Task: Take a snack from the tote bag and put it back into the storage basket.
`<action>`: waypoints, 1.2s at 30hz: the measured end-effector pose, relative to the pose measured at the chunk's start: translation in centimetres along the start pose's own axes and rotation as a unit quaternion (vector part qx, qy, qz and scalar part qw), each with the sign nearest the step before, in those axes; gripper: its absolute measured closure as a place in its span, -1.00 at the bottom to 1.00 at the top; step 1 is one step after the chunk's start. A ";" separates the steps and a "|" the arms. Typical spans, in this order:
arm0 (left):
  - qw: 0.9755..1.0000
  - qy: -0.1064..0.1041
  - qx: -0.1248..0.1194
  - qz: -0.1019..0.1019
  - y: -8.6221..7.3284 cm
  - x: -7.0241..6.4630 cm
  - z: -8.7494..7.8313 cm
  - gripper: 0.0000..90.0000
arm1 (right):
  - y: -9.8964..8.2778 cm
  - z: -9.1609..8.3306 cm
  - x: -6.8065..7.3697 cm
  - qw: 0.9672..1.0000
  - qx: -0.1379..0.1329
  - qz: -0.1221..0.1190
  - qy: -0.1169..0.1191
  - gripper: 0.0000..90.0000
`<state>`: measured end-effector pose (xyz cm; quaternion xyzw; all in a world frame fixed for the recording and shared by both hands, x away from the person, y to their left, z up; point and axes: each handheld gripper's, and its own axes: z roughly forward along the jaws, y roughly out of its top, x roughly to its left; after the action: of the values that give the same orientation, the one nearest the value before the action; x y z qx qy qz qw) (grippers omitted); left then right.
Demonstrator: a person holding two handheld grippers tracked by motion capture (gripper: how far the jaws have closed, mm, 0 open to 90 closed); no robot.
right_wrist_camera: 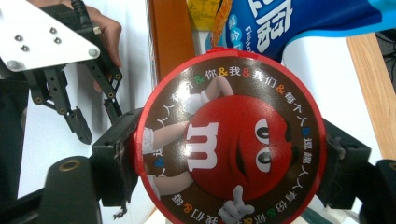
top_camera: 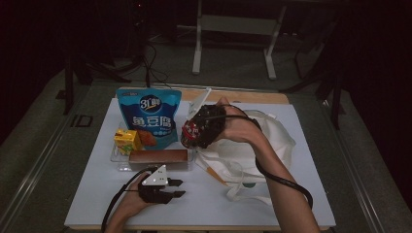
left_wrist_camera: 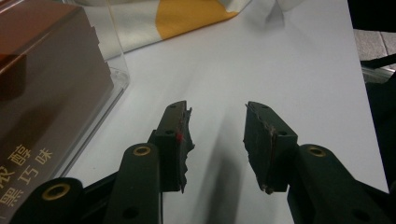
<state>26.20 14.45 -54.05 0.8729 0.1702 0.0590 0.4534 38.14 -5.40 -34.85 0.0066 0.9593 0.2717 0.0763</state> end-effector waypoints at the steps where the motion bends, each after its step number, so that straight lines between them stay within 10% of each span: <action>1: 1.000 0.000 0.000 0.000 0.0 0.0 0.0 0.33 | 0.1 0.1 0.0 1.000 -0.001 -0.001 0.000 -0.49; 36: 1.000 -0.001 -0.001 0.000 0.0 0.1 0.0 0.33 | 0.7 2.6 -0.9 1.000 -0.005 -0.006 0.009 -0.48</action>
<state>26.24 14.51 -54.04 0.8725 0.1701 0.0583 0.4542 39.36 -3.55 -36.56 -0.0020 0.9585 0.2764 0.0698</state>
